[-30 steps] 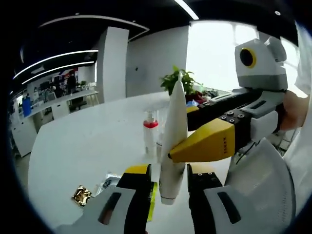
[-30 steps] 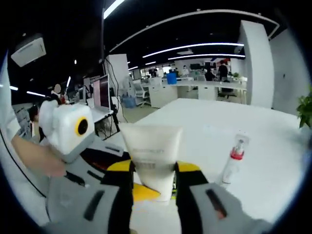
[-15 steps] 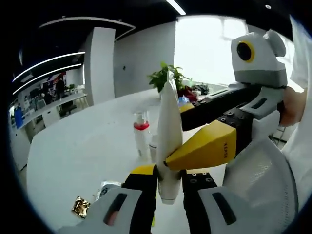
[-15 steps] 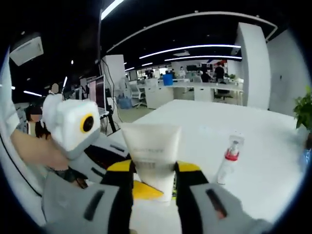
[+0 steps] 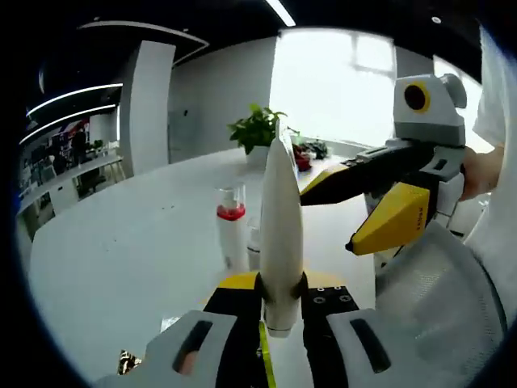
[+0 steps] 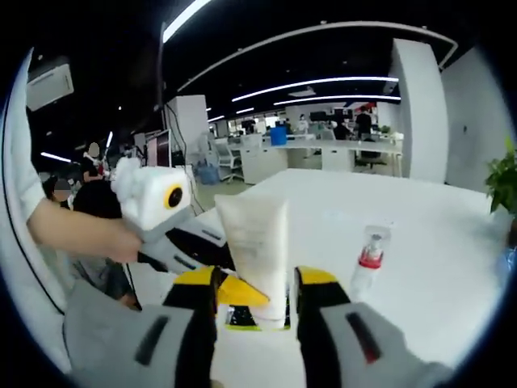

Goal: Arrange the skincare products in the storage area until every visible bottle or jar stands upright without overlapping.

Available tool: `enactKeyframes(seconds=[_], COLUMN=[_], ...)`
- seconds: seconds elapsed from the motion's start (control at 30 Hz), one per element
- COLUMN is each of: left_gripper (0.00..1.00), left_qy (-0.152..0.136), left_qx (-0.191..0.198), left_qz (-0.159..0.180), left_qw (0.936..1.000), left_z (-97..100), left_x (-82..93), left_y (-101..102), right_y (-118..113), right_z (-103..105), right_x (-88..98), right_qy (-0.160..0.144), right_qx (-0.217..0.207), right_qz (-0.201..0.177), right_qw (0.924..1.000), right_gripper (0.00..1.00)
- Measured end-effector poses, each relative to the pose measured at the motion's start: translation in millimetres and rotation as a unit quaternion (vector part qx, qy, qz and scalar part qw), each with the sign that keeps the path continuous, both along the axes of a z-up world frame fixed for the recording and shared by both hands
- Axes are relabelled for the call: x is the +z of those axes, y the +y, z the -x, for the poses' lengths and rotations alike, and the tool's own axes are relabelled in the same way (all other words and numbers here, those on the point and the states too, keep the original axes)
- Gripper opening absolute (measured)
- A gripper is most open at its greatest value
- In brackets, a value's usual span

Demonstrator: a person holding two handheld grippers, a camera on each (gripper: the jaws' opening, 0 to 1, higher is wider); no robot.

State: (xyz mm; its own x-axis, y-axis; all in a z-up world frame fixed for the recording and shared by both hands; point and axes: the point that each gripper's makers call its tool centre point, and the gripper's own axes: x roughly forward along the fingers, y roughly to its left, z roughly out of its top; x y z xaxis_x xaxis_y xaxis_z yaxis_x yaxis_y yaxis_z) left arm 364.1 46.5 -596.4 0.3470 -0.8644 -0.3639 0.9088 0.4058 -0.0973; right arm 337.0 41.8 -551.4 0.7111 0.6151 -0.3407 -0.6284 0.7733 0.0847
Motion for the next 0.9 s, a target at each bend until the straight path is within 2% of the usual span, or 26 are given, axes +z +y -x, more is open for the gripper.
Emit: enactKeyframes(seconds=[0.27,0.47,0.7,0.9], left_gripper=[0.15,0.15,0.15,0.15], left_qy=[-0.013,-0.022,-0.018,-0.022], left_qx=[-0.032,-0.048,-0.065,-0.067], left_qz=[-0.009,-0.01,-0.023,-0.022], left_qw=[0.9994,0.9985,0.9975,0.9973], left_z=[-12.4,-28.2,-48.6,-66.7], left_x=[-11.5,-19.7,-38.7,-46.6], left_y=[-11.6,-19.5,-25.9,-29.8], right_y=[-13.0,-26.9,-44.9,-57.1], right_z=[6.3,5.6,7.6,4.8], right_x=[-20.4,-27.7,-49.0,-58.4], right_qy=[0.019,0.011,0.04,0.048], right_qx=[-0.009,-0.03,-0.055,-0.074], right_qz=[0.007,0.001,-0.001,-0.003], right_qw=[0.9997,0.9995,0.9977,0.9961], right_gripper=[0.52,0.54,0.59,0.59])
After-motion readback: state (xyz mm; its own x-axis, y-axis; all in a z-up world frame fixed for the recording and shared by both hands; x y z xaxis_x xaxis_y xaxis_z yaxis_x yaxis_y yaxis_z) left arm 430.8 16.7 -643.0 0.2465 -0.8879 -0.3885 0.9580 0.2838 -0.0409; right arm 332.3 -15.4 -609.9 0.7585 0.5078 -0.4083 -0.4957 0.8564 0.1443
